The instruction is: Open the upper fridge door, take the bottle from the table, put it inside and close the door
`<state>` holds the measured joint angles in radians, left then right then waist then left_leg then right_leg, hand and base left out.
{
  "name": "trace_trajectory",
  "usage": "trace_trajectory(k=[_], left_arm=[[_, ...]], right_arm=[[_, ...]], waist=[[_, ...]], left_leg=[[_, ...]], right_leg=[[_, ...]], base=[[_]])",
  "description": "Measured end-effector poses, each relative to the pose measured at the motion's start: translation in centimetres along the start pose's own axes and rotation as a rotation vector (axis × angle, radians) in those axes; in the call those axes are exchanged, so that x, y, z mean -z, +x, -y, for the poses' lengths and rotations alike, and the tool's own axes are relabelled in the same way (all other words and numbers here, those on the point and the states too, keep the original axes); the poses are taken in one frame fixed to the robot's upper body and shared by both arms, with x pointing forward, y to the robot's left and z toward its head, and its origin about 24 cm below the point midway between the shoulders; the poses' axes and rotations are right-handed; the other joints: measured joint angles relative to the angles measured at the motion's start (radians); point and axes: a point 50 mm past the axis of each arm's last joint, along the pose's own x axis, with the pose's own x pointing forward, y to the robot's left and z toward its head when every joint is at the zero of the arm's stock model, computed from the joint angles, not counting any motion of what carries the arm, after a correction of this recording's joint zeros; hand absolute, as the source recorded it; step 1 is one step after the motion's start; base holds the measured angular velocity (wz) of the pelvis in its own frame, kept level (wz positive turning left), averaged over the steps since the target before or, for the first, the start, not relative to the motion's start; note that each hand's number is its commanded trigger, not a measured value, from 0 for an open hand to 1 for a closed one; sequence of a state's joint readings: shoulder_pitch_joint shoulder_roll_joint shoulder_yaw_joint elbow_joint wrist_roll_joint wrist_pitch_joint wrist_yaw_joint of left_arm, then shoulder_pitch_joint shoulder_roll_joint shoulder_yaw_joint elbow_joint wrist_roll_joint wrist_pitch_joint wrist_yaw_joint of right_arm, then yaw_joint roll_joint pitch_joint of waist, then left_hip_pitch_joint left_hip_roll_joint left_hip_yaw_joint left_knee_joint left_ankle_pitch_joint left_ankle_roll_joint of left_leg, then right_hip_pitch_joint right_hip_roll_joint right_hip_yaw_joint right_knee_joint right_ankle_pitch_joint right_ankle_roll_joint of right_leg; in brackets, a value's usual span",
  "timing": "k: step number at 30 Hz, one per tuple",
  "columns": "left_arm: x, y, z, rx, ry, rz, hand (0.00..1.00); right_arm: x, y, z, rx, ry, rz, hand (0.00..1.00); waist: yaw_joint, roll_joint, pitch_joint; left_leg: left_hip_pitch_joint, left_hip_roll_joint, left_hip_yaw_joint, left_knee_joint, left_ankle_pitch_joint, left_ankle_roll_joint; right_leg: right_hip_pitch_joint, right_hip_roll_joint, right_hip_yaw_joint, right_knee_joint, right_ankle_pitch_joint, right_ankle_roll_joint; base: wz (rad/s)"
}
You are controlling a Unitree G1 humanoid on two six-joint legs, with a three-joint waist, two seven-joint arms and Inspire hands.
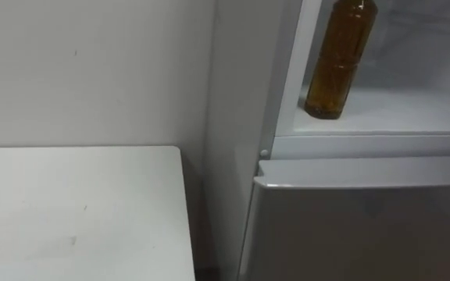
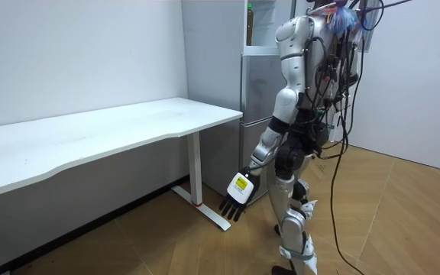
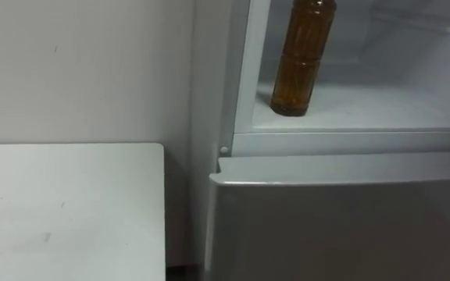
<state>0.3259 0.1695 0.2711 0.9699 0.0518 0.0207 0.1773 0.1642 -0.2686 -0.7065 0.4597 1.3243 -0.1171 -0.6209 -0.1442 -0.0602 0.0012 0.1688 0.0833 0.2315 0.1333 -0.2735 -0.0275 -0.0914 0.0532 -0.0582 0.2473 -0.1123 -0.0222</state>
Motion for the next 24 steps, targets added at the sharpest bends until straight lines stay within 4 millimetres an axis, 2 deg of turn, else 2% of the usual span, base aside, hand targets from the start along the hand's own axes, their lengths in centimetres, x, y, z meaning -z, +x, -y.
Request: trace_trajectory(k=[4, 13, 19, 24], left_arm=[[-0.6, -0.1, -0.1, 0.007, -0.004, 0.034, 0.00], [-0.1, -0.2, -0.2, 0.007, 0.019, 0.025, 0.00], [0.0, -0.2, -0.2, 0.007, 0.028, 0.023, 0.00], [0.4, -0.3, -0.3, 0.005, 0.029, 0.011, 0.00]], right_arm=[[-1.5, -0.6, -1.2, 0.013, 0.039, 0.058, 0.00], [-2.9, -1.2, -3.1, 0.020, -0.035, 0.181, 0.00], [-3.9, -2.6, -5.2, -0.049, 0.016, 0.219, 0.00], [-5.6, -4.5, -7.9, -0.146, 0.005, 0.355, 0.00]], waist=[[-0.001, -0.004, -0.0017], [-0.015, -0.014, -0.0021], [-0.017, -0.027, -0.0019], [-0.019, -0.031, -0.0023]], left_leg=[[0.000, 0.000, 0.000, 0.000, 0.000, 0.000], [-0.002, -0.002, 0.010, 0.002, 0.000, 0.000], [-0.003, -0.003, 0.014, 0.002, 0.001, 0.000], [-0.001, -0.005, 0.012, 0.003, 0.001, 0.000]], right_leg=[[-0.001, 0.000, 0.000, 0.000, 0.000, 0.000], [-0.016, -0.002, 0.002, 0.013, -0.007, -0.002], [-0.024, -0.003, 0.002, 0.023, -0.011, -0.003], [-0.023, -0.006, 0.000, 0.027, -0.014, -0.003]], base=[[0.00], [-0.03], [-0.01], [0.01]])
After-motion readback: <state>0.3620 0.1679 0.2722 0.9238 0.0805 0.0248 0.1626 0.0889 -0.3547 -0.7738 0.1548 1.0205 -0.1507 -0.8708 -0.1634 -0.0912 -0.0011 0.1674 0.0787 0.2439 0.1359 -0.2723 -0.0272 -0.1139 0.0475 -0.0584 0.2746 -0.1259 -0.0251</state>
